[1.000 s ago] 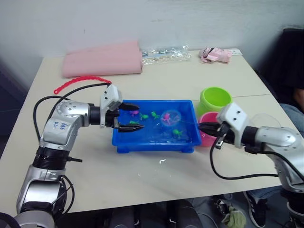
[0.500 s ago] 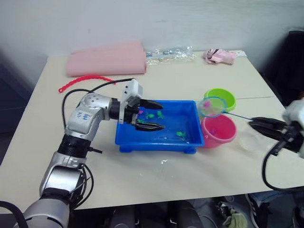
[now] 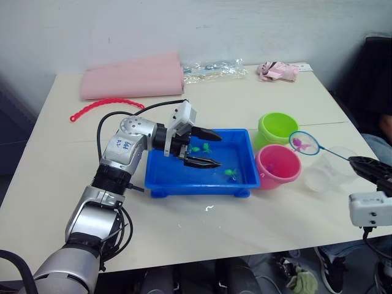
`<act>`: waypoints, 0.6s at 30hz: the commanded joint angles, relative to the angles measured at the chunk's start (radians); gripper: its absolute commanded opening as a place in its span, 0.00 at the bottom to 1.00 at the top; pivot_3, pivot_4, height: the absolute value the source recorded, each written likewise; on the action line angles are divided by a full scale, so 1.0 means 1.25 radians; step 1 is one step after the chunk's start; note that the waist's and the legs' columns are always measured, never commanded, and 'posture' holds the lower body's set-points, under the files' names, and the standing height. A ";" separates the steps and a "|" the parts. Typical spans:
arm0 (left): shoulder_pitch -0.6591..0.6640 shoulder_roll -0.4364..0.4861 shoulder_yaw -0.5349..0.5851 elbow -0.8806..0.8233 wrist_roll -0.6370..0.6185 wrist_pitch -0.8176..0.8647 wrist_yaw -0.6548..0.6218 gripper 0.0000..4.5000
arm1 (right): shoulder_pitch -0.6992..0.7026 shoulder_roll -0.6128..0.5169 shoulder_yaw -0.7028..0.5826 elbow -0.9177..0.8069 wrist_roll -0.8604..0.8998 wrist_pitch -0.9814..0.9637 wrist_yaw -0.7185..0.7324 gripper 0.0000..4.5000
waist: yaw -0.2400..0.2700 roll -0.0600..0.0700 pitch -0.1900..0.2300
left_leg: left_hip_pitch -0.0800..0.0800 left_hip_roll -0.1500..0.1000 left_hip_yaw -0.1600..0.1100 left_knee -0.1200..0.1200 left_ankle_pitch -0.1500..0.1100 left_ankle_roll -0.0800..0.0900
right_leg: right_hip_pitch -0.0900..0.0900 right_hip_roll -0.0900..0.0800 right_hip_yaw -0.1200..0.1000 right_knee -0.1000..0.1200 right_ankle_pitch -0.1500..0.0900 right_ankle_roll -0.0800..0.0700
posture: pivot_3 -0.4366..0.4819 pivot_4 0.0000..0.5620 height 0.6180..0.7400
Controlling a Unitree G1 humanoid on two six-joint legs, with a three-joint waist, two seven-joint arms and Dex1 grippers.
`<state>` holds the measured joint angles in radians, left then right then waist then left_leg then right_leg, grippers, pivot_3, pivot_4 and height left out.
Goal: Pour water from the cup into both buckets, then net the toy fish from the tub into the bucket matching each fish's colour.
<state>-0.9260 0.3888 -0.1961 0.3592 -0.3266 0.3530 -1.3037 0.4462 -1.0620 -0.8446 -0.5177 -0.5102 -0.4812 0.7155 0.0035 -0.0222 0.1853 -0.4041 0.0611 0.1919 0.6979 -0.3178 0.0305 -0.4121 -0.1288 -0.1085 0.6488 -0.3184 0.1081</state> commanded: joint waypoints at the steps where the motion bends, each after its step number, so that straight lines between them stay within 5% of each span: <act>1: -0.022 0.003 0.010 -0.014 0.002 -0.012 -0.007 0.98 | 0.013 0.006 -0.015 0.037 -0.026 -0.143 -0.048 0.00 | 0.000 0.000 0.000 | 0.000 0.000 0.000 0.000 0.000 0.000 | 0.000 0.000 0.000 0.000 0.000 0.000 | 0.48 0.27 0.98; 11: -0.008 0.020 0.017 -0.036 0.002 -0.002 0.003 0.98 | -0.080 -0.039 -0.003 0.135 0.021 -0.181 -0.061 0.00 | -0.005 0.000 0.000 | 0.000 0.000 0.000 0.000 0.000 0.000 | 0.000 0.000 0.001 0.000 0.000 0.000 | 0.48 0.27 0.98; 14: -0.006 0.030 0.018 -0.032 0.005 -0.005 0.004 0.98 | -0.107 -0.041 0.047 0.131 0.173 -0.082 -0.001 0.00 | -0.006 0.000 0.000 | 0.001 0.001 0.000 0.000 0.000 0.000 | 0.001 0.000 0.001 0.000 0.000 0.000 | 0.48 0.27 0.98; 18: 0.007 0.058 0.033 -0.022 0.013 -0.004 0.017 0.98 | -0.152 -0.003 0.136 0.020 0.488 0.294 0.071 0.00 | -0.003 0.000 0.000 | 0.001 0.002 -0.002 0.000 0.000 0.000 | 0.001 0.001 0.000 0.000 0.000 -0.001 | 0.48 0.27 0.98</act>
<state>-0.9218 0.4471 -0.1895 0.3579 -0.3086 0.3489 -1.2905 0.2896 -1.0668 -0.6841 -0.4351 -0.0475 -0.2855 0.7886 -0.0008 -0.0221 0.1854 -0.4034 0.0641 0.1897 0.6978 -0.3178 0.0307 -0.4112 -0.1282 -0.1087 0.6488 -0.3185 0.1072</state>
